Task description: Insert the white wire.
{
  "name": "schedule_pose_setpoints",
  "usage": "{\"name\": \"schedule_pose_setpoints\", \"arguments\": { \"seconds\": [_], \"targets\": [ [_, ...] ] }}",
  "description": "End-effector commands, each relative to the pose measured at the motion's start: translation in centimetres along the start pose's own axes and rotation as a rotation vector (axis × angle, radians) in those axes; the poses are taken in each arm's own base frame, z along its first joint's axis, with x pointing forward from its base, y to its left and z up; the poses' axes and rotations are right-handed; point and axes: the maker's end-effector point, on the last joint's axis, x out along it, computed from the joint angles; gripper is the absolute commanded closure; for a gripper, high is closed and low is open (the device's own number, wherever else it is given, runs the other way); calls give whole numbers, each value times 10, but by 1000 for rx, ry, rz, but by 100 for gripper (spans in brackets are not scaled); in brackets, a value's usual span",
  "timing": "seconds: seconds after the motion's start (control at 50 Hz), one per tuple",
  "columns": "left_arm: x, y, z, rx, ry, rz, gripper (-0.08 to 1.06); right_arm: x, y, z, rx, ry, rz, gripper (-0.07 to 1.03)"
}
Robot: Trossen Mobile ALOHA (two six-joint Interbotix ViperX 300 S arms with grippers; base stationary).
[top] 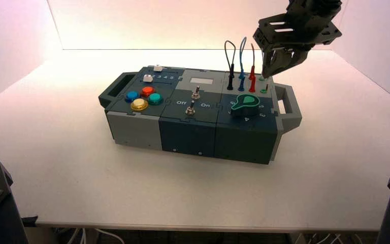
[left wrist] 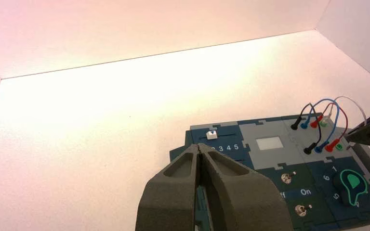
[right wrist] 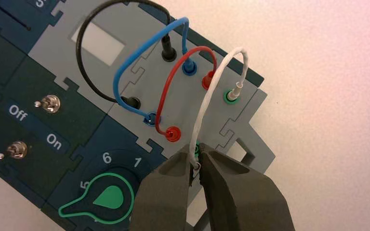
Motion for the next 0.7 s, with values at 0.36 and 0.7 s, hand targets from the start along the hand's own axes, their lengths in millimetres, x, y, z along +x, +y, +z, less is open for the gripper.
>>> {"name": "schedule_pose_setpoints", "arguments": {
  "seconds": [0.36, 0.7],
  "targets": [
    [-3, -1, 14, 0, -35, -6, 101, -4, -3, 18, 3, -51, -6, 99],
    [-3, -2, 14, 0, -36, -6, 101, -4, -7, 21, 8, -57, -12, 99]
  ]
}}
